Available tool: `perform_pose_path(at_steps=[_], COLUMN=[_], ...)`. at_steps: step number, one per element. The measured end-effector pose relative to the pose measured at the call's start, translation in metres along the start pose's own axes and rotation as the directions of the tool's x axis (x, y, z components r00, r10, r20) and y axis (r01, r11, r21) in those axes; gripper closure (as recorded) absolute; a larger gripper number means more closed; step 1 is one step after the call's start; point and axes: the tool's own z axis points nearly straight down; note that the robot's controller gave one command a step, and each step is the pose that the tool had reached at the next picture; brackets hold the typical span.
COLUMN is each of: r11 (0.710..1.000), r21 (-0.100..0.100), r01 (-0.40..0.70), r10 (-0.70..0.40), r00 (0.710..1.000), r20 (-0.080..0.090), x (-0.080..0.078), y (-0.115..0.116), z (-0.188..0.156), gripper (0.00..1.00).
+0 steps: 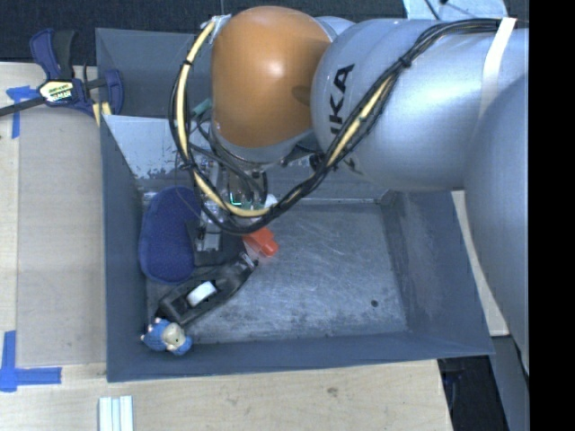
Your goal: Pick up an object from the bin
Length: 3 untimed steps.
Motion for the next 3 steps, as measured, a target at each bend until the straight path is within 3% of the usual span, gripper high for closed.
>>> perform_pose_path(at_steps=[1,2,3], r11=[0.831,0.639,0.559], r21=[0.004,0.007,0.009], r01=[0.556,0.770,0.829], r10=[-0.556,-0.770,-0.829], r00=[0.831,0.639,0.559], r20=[0.004,0.005,0.007], x=[0.052,0.029,-0.006], y=[-0.062,-0.056,-0.084], z=[0.161,0.128,0.129], gripper=[0.00,0.00,0.00])
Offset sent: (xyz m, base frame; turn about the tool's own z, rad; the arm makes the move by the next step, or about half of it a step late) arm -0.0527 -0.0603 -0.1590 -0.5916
